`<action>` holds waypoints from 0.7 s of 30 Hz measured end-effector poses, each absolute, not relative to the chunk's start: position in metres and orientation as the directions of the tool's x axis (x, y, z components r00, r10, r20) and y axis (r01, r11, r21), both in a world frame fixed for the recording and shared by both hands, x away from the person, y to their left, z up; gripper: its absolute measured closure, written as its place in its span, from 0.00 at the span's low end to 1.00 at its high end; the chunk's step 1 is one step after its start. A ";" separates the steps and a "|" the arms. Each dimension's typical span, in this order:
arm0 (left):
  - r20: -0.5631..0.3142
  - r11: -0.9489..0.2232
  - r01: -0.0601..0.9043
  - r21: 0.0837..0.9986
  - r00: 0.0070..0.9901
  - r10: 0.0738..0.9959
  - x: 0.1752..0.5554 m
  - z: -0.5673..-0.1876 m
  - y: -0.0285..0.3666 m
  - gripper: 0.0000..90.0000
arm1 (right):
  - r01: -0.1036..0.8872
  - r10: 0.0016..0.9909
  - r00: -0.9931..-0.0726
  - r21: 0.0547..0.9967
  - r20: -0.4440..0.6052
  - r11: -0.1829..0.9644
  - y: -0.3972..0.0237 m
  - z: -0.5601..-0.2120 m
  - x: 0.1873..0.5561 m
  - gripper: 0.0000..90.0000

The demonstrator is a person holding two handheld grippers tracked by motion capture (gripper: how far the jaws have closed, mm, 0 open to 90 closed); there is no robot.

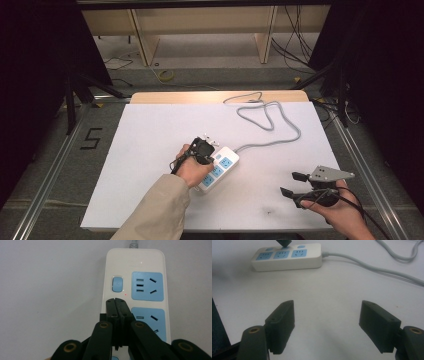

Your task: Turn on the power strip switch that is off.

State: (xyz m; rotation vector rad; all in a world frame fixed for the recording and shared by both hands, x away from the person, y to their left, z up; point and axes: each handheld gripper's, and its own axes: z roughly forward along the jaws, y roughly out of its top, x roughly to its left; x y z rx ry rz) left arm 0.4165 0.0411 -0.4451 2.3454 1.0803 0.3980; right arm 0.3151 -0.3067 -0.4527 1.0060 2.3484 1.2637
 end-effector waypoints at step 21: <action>0.055 -0.558 0.624 0.547 0.638 0.768 0.418 -0.444 0.038 1.00 | 0.443 0.698 -0.712 0.817 0.071 0.369 -0.307 -0.453 0.315 0.32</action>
